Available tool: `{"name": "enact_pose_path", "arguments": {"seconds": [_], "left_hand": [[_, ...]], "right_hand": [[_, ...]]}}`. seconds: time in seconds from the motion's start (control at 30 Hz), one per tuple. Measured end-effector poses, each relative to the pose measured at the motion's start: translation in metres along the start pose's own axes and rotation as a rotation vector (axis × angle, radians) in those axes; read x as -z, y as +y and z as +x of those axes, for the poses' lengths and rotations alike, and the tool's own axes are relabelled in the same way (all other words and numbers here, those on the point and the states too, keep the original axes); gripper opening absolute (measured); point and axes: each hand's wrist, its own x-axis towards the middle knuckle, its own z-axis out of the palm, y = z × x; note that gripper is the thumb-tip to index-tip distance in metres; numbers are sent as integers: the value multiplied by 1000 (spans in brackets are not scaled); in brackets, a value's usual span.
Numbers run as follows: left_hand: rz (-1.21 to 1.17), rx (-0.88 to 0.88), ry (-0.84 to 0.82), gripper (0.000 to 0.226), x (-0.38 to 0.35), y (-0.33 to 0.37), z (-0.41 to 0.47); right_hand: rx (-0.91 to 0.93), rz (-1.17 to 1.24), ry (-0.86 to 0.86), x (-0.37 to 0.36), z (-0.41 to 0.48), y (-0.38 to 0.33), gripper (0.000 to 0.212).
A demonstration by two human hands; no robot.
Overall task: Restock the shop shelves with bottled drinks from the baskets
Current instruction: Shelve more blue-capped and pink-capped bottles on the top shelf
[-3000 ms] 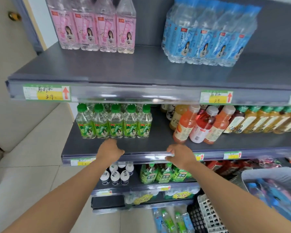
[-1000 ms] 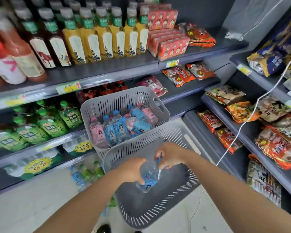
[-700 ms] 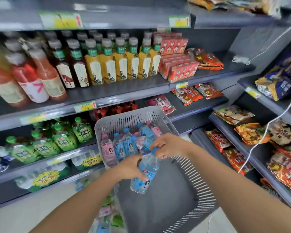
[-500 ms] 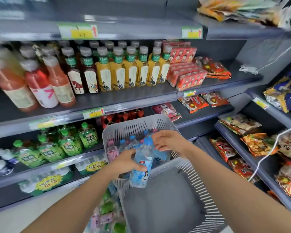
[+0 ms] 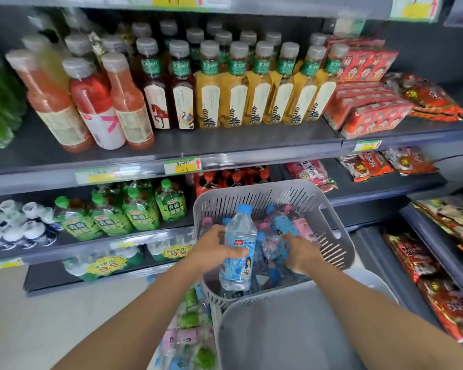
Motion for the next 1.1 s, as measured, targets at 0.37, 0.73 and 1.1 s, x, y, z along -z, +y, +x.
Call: {"name": "enact_pose_path", "arguments": {"seconds": [0.37, 0.73, 1.1], "left_hand": [[-164, -1, 110, 45, -5, -4, -8], [-322, -88, 348, 54, 28, 44, -81], [-430, -207, 531, 55, 121, 56, -179]], "right_hand": [[33, 379, 91, 5, 4, 8, 71], [300, 1147, 10, 97, -56, -41, 54], [541, 1231, -34, 158, -130, -160, 40]]}}
